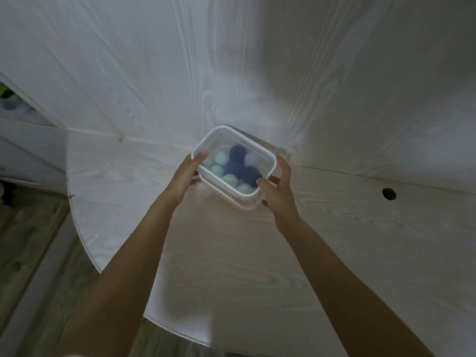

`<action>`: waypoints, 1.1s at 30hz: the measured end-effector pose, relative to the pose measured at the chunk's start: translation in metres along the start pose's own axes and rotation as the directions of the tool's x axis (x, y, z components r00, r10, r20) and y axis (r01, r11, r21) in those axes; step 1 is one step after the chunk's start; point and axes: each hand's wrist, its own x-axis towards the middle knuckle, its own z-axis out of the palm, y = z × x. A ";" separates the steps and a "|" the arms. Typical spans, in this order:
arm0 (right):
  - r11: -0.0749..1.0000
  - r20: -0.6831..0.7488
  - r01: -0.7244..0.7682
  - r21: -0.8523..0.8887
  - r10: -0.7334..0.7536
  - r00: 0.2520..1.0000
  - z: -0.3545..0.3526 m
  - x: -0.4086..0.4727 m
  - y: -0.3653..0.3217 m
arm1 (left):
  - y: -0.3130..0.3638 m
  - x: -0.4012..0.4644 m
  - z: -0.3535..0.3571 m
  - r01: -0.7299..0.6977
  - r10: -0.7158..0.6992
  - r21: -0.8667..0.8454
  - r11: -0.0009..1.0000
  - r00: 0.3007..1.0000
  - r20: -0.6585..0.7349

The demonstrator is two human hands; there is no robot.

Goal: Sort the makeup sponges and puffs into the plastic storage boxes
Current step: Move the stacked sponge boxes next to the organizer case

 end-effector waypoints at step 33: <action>0.989 -0.323 0.045 0.141 0.003 0.946 -0.421 -0.119 0.063 | -0.025 -0.187 0.406 0.036 -0.041 0.022 0.999 0.937 0.346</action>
